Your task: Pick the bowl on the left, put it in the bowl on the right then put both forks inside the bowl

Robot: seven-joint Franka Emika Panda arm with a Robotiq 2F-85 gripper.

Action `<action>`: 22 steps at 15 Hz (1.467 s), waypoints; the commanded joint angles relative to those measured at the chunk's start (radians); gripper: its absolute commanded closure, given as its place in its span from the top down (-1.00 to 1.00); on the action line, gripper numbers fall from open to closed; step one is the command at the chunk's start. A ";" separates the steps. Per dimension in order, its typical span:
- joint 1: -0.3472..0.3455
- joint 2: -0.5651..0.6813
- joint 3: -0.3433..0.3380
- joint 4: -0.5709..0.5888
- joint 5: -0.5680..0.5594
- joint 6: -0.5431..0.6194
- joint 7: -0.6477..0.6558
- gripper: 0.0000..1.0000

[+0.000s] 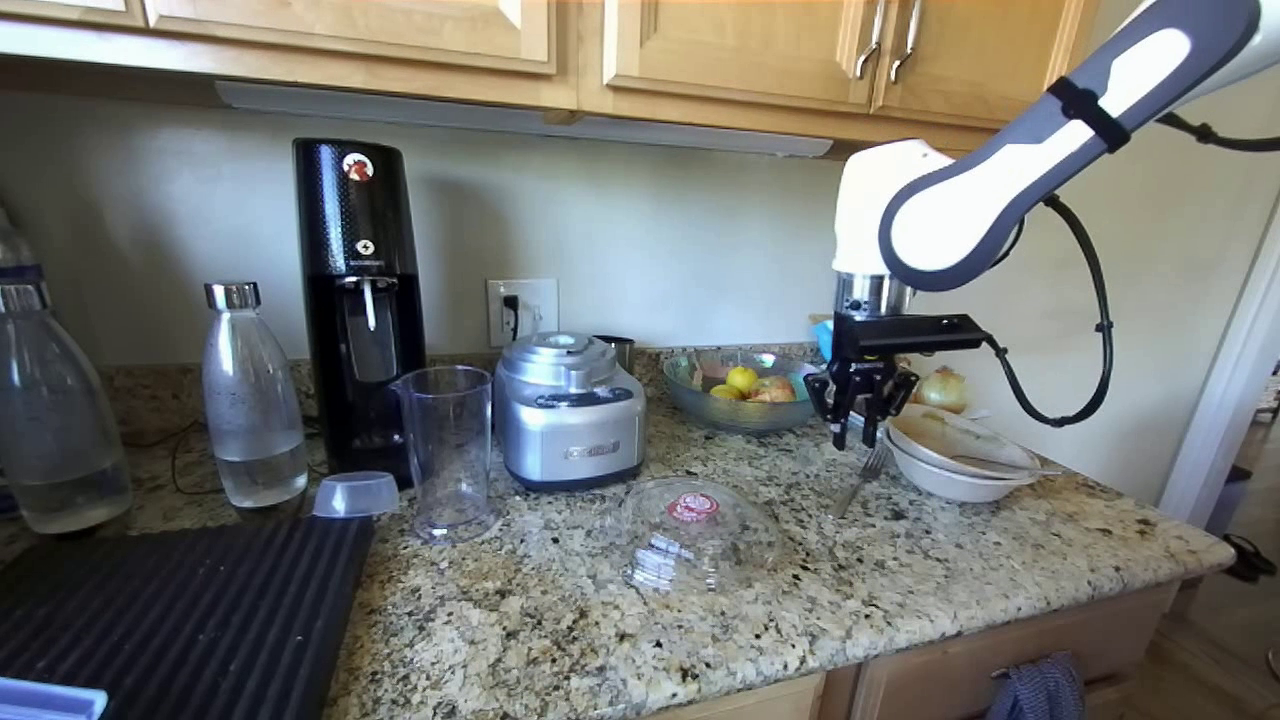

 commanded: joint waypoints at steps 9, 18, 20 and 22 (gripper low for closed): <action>0.014 0.099 -0.103 -0.018 -0.030 0.182 0.432 1.00; 0.017 0.185 -0.118 -0.006 0.002 0.256 0.480 0.83; 0.016 0.197 -0.119 -0.006 0.009 0.268 0.479 0.54; 0.016 0.204 -0.122 -0.008 0.017 0.282 0.477 0.13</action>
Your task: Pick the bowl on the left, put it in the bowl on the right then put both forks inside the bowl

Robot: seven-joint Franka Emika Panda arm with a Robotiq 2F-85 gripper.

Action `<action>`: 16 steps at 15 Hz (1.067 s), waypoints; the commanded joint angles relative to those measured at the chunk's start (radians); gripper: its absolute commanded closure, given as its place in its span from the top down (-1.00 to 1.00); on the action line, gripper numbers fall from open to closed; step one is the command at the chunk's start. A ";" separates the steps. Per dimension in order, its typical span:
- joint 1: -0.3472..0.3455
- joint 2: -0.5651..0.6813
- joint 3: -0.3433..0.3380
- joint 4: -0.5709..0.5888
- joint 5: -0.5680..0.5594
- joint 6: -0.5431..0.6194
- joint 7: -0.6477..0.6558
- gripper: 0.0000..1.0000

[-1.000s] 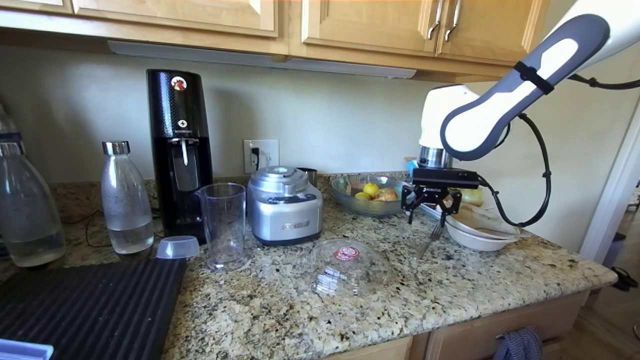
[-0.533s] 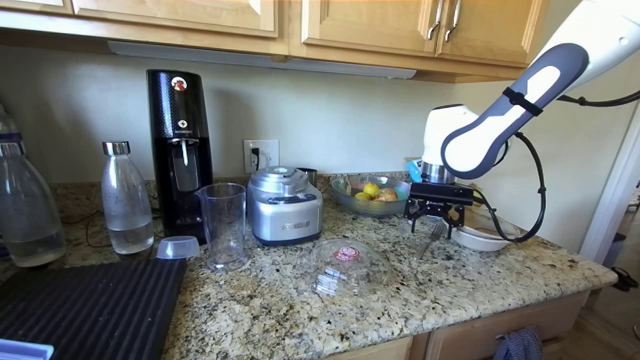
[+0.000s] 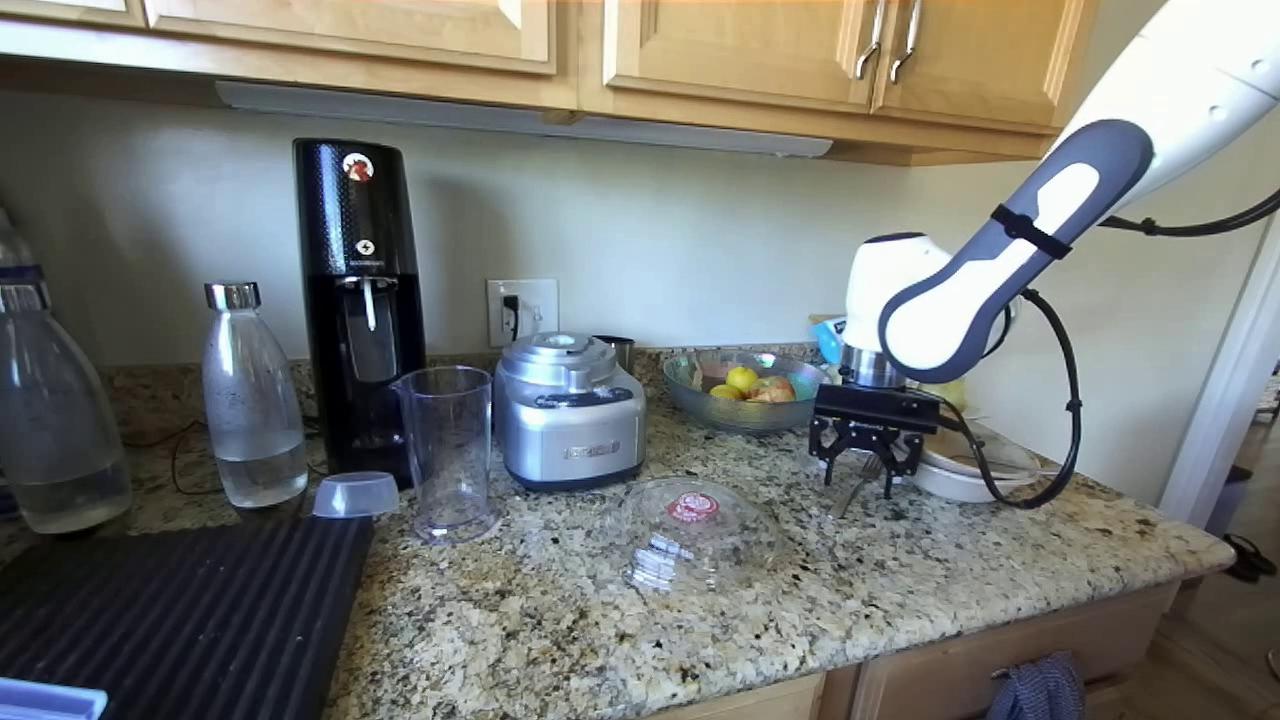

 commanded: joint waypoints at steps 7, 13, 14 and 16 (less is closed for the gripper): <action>0.013 0.006 -0.018 -0.012 0.046 0.068 0.015 -0.77; 0.002 -0.019 -0.002 -0.031 0.047 0.071 -0.034 -0.86; 0.004 -0.036 -0.001 -0.044 0.041 0.075 -0.047 -0.85; 0.008 -0.065 0.002 -0.063 0.033 0.078 -0.071 -0.85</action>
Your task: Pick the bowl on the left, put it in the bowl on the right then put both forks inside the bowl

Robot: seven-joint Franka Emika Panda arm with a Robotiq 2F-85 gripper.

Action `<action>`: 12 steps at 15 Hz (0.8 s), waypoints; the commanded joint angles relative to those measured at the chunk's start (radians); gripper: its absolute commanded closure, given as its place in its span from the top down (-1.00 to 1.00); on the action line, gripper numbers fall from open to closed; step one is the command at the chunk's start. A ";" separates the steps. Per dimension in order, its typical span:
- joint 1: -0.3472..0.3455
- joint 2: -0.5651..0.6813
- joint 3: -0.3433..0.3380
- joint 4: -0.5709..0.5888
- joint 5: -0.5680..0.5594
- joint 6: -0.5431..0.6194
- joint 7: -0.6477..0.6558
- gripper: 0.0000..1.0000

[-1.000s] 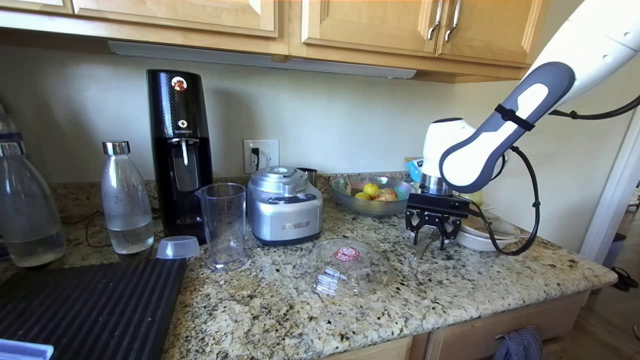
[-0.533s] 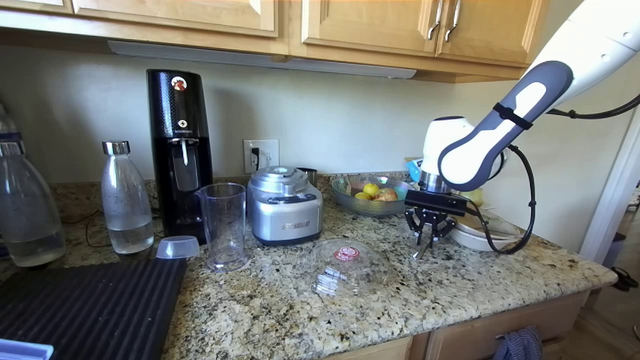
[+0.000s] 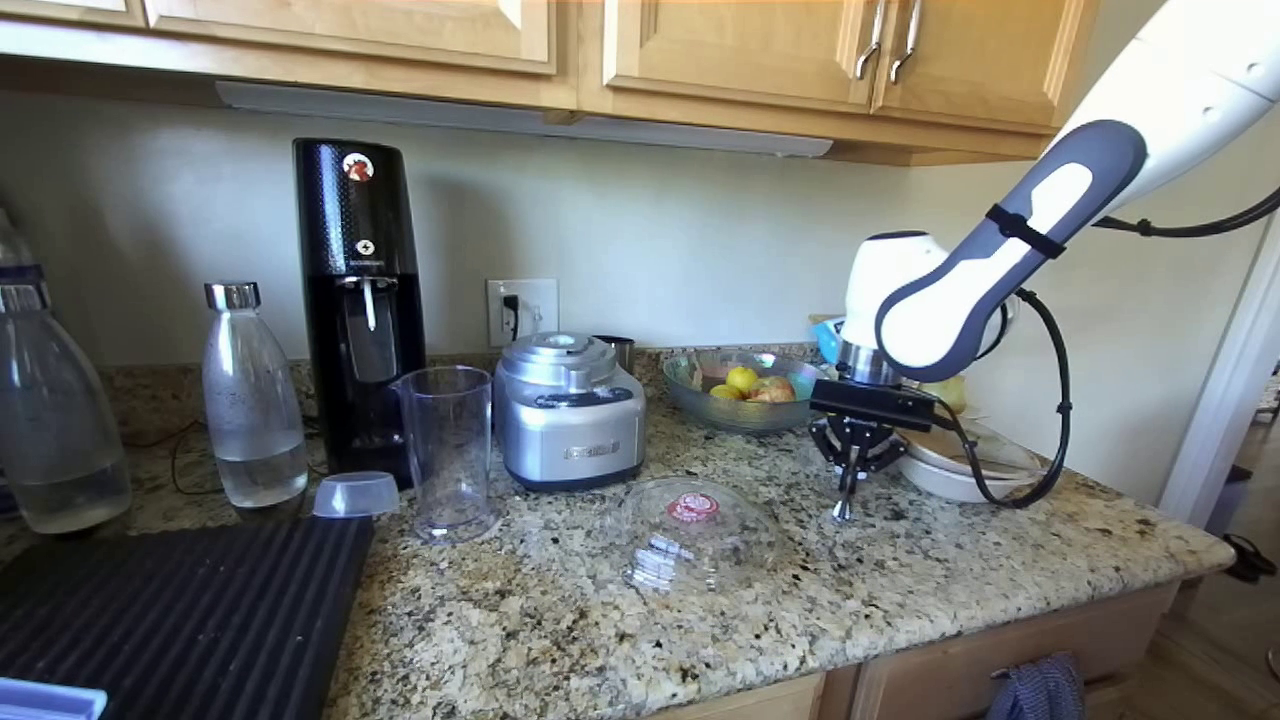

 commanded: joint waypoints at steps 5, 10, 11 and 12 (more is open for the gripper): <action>0.019 -0.182 0.006 -0.127 -0.034 0.009 -0.142 -0.85; 0.019 -0.311 0.008 -0.182 -0.110 -0.030 -0.198 -0.86; 0.017 -0.332 0.009 -0.190 -0.130 -0.033 -0.194 -0.86; 0.014 -0.355 0.012 -0.200 -0.149 -0.038 -0.187 -0.86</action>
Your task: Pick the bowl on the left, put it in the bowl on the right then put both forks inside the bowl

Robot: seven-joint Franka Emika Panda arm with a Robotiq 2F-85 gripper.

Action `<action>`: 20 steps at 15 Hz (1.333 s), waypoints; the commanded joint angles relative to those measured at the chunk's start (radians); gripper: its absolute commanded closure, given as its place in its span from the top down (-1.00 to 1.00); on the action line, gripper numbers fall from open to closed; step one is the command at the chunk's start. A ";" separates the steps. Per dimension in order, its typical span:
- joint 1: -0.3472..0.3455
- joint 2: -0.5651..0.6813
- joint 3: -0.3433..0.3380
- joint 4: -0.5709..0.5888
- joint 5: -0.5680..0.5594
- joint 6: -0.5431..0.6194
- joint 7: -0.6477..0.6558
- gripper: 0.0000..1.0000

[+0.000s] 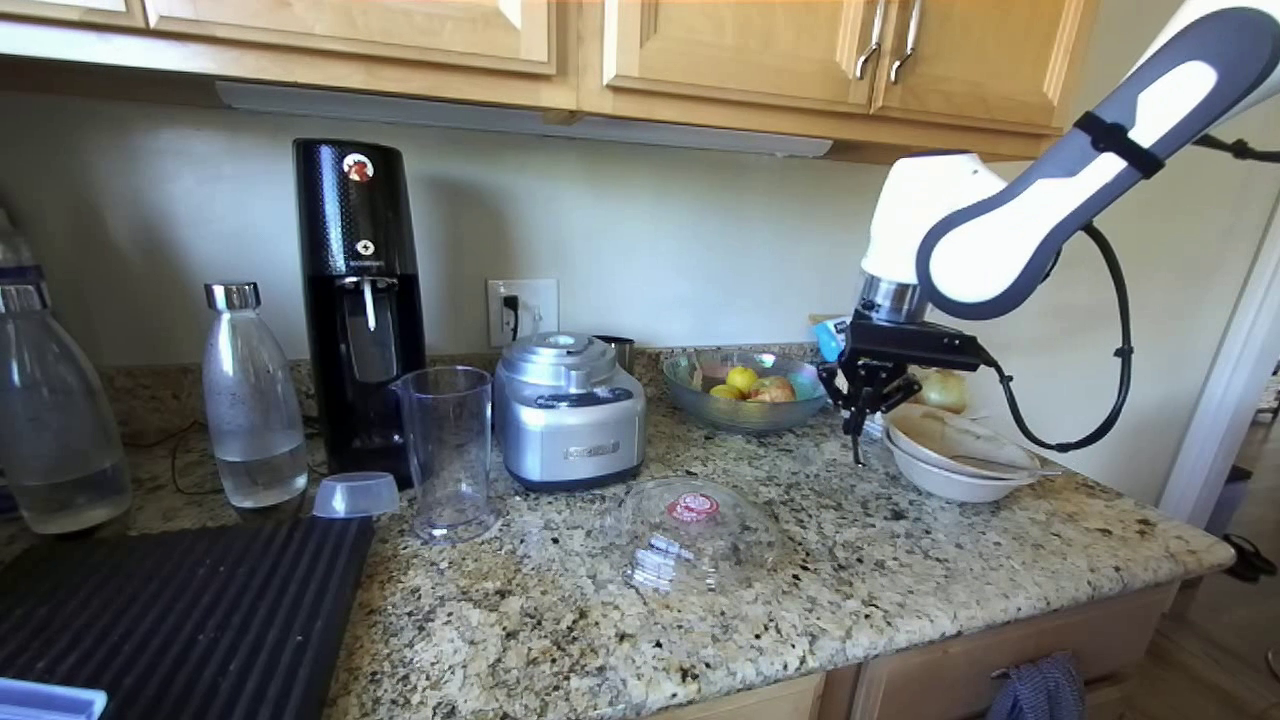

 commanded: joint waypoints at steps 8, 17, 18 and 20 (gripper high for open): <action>-0.064 -0.210 0.022 -0.107 -0.083 -0.123 0.051 -0.87; -0.160 -0.130 0.014 -0.105 0.018 -0.119 0.064 -0.86; -0.167 -0.116 0.014 -0.102 0.046 -0.118 0.051 -0.86; -0.177 -0.094 0.017 -0.098 0.115 -0.117 0.025 -0.86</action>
